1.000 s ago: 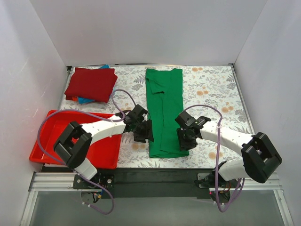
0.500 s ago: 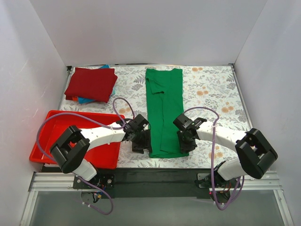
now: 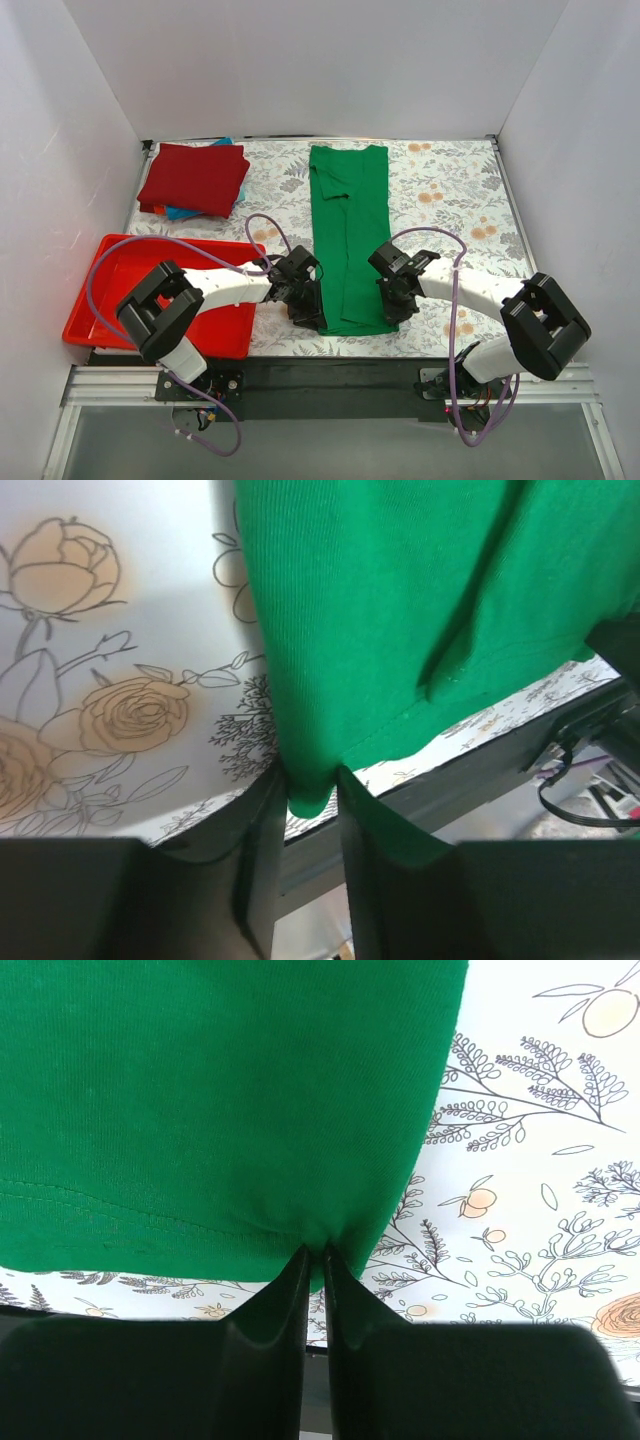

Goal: Fold and stack the t-shirts
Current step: Fold the tshirt

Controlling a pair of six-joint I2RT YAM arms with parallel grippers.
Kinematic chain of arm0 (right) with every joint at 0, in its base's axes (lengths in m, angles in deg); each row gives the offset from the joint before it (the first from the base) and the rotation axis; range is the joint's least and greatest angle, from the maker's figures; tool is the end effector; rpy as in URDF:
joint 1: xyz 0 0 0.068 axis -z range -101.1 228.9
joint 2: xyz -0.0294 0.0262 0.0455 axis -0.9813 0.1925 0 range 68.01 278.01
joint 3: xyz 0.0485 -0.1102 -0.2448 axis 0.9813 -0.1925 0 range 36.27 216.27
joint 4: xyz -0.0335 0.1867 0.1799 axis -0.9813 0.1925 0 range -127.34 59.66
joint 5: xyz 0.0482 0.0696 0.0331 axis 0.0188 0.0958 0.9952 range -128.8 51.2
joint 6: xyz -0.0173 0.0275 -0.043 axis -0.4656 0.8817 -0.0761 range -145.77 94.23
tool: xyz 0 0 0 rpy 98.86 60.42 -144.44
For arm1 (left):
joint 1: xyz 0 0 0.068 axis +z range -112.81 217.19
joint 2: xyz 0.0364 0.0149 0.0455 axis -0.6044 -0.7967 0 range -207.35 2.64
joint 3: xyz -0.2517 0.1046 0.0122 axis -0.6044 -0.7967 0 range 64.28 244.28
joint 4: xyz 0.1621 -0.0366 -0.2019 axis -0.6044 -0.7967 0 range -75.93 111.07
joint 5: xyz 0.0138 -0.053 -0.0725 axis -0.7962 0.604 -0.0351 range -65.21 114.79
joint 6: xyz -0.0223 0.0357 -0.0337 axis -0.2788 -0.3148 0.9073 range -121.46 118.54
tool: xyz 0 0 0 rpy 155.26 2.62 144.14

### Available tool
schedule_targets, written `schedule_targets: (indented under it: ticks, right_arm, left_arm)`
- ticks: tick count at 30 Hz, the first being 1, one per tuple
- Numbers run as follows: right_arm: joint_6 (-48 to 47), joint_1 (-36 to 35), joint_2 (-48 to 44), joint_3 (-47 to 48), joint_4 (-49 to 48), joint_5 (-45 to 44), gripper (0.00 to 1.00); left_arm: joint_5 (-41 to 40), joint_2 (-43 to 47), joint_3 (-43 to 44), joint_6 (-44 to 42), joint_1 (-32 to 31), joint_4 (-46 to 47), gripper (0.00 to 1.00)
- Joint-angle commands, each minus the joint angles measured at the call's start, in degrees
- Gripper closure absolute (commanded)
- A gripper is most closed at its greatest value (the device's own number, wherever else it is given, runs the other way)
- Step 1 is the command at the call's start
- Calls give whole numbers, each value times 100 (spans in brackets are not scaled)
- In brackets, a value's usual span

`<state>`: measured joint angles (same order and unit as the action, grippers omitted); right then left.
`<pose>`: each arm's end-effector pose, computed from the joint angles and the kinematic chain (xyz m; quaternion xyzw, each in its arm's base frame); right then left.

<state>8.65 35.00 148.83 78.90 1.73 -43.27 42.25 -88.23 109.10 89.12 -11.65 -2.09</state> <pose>0.1689 0.1586 0.1631 -0.0778 0.9900 0.0400 0.1104 0.1734 -0.2145 0.1418 0.3208 -0.9182 0.2190 0.0782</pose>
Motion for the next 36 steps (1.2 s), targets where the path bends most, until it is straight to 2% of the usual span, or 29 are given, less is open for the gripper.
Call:
schedule_targets:
  ticks: [1,7,10,14,24,36]
  right_arm:
    - [127,-31,-22,-167,4,-45,85]
    - [180,-22,-171,-150,127,-107,87]
    - [232,-31,-312,-132,215,-133,88]
    - [346,-31,-540,-211,320,-151,93]
    - [531,-31,-1041,-352,637,-300,94]
    - [531,-5,-972,-475,690,-318,87]
  left_arm:
    - [-58,-133,-140,3,-38,57,77]
    - [-154,-115,-157,12,-38,-48,95]
    - [-216,-150,-149,-6,-38,-171,100]
    - [-269,-150,-149,-23,-38,-259,100]
    - [-365,-106,-184,-23,-38,-391,100]
    - [-401,-106,-166,-41,-38,-462,100]
